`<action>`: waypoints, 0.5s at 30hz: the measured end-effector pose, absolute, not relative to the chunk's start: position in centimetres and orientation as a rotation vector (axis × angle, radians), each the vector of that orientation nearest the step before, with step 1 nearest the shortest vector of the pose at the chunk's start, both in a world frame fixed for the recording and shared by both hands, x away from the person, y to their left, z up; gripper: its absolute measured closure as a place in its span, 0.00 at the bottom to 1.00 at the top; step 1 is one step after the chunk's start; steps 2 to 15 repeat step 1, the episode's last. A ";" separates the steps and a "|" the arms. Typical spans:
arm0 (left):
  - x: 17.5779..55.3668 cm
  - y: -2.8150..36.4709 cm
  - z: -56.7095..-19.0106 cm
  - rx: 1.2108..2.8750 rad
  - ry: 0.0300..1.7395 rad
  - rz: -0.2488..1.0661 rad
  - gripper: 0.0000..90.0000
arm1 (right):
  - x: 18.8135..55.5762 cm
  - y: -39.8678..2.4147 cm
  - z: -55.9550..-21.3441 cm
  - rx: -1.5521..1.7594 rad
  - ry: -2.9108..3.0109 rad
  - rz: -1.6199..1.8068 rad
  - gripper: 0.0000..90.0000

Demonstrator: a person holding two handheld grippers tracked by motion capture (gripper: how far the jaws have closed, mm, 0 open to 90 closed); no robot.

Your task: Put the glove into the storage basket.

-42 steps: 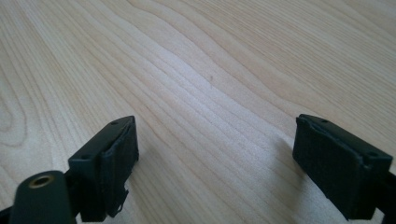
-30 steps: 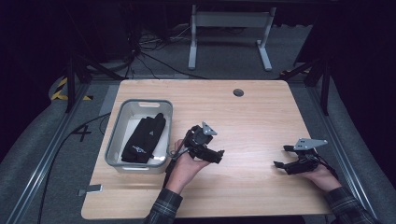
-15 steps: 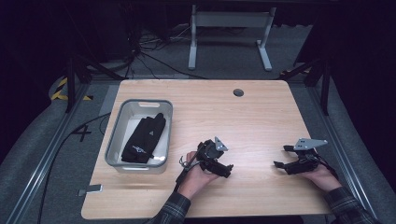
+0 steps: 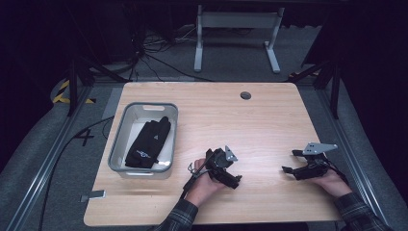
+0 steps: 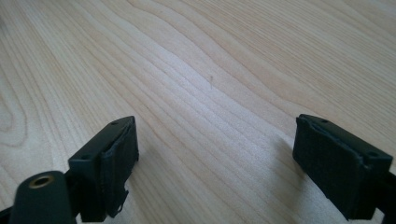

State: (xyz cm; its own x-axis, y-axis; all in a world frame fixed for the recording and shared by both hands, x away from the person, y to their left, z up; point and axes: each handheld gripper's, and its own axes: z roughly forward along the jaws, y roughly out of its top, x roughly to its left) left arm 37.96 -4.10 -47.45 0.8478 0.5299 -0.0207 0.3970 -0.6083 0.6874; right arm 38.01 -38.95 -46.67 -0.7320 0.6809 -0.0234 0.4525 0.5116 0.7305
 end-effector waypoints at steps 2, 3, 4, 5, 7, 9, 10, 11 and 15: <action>38.0 -4.1 -47.5 2.301 0.671 0.242 0.00 | 38.0 -39.0 -46.7 0.948 2.449 1.050 0.17; 38.0 -4.1 -47.5 2.301 0.671 0.242 0.00 | 38.0 -39.0 -46.7 0.948 2.449 1.050 0.17; 38.0 -4.1 -47.5 2.301 0.671 0.242 0.00 | 38.0 -39.0 -46.7 0.948 2.449 1.050 0.17; 38.0 -4.1 -47.5 2.301 0.671 0.242 0.00 | 38.0 -39.0 -46.7 0.948 2.449 1.050 0.17; 38.0 -4.1 -47.5 2.301 0.671 0.242 0.00 | 38.0 -39.0 -46.7 0.948 2.449 1.050 0.17; 38.0 -4.1 -47.5 2.301 0.671 0.242 0.00 | 38.0 -39.0 -46.7 0.948 2.449 1.050 0.17; 38.0 -4.1 -47.5 2.301 0.671 0.242 0.00 | 38.0 -39.0 -46.7 0.948 2.449 1.050 0.17; 38.0 -4.1 -47.5 2.301 0.671 0.242 0.00 | 38.0 -39.0 -46.7 0.948 2.449 1.050 0.17; 38.0 -4.1 -47.5 2.301 0.671 0.242 0.00 | 38.0 -39.0 -46.7 0.948 2.449 1.050 0.17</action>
